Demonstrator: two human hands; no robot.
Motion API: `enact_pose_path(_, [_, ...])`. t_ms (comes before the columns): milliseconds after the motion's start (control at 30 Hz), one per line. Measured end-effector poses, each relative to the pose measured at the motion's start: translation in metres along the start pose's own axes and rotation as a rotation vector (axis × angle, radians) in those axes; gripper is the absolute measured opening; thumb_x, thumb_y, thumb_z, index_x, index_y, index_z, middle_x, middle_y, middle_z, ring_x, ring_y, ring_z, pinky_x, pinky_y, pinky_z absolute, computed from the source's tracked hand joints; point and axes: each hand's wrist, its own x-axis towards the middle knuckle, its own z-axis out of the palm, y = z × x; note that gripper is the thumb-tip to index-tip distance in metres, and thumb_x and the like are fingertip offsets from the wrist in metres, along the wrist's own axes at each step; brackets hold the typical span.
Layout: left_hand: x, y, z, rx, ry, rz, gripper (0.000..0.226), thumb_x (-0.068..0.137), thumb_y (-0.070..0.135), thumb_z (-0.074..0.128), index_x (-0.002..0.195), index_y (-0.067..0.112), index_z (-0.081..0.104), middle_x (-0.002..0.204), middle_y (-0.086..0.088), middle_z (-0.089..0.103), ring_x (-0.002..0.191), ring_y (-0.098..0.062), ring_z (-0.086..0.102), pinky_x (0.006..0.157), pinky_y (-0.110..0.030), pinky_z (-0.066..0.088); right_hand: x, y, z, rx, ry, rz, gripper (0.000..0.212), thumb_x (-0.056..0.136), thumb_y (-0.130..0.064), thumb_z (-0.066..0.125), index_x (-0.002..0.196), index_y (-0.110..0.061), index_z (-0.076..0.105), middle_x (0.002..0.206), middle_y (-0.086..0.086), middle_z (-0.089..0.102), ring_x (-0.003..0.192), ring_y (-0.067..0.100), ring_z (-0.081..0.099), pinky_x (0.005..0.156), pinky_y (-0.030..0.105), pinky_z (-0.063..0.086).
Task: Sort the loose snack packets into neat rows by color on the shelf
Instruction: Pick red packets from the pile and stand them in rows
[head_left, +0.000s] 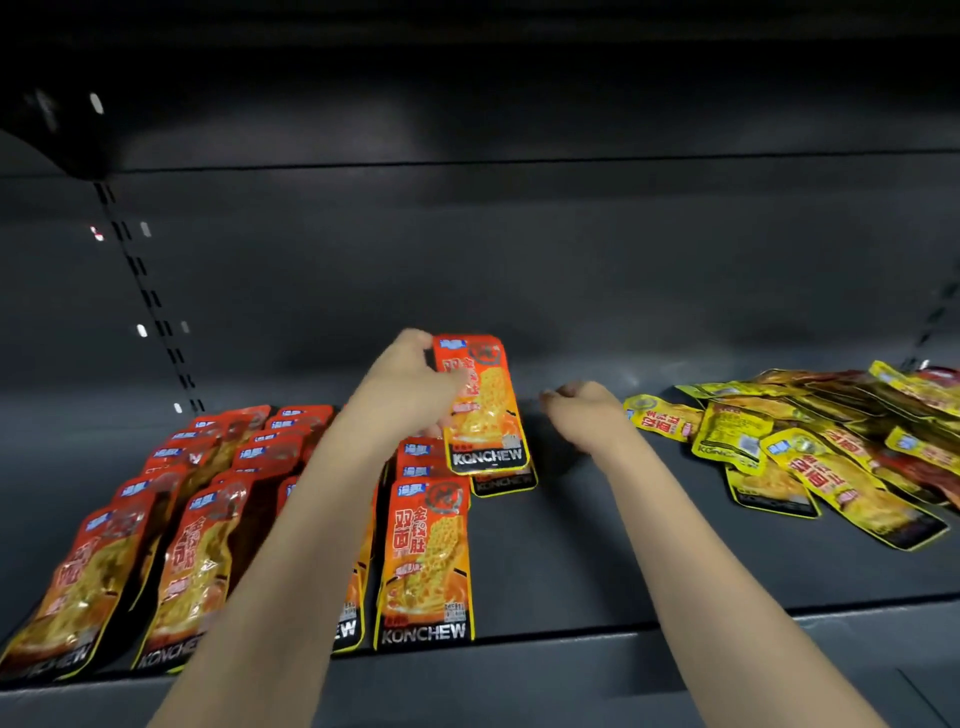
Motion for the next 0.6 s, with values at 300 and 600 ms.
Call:
enact_pose_path(300, [0.021,0.025,0.047,0.428,-0.211,-0.181,0.010,0.094,0.000,0.046,0.104,0.004,0.047,0.092,-0.012,0.058,0.070,-0.025,0.066,0.034,-0.016,0.043,-0.018,0.023,-0.035,-0.125,0.022,0.007,0.026,0.093,-0.027,0.051,0.105,-0.009,0.064,0.093,0.009,0.058,0.099,0.028,0.058,0.073,0.022,0.036])
enact_pose_path(600, [0.022,0.022,0.064,0.831,-0.208,-0.149,0.021,0.087,0.001,0.052,0.104,-0.001,0.064,0.101,-0.016,0.069,0.091,-0.025,0.070,0.075,-0.030,0.055,-0.029,0.031,-0.043,-0.087,0.048,0.011,0.020,0.090,-0.024,0.052,0.099,-0.013,0.065,0.090,0.005,0.057,0.102,0.027,0.058,0.074,0.022,0.037])
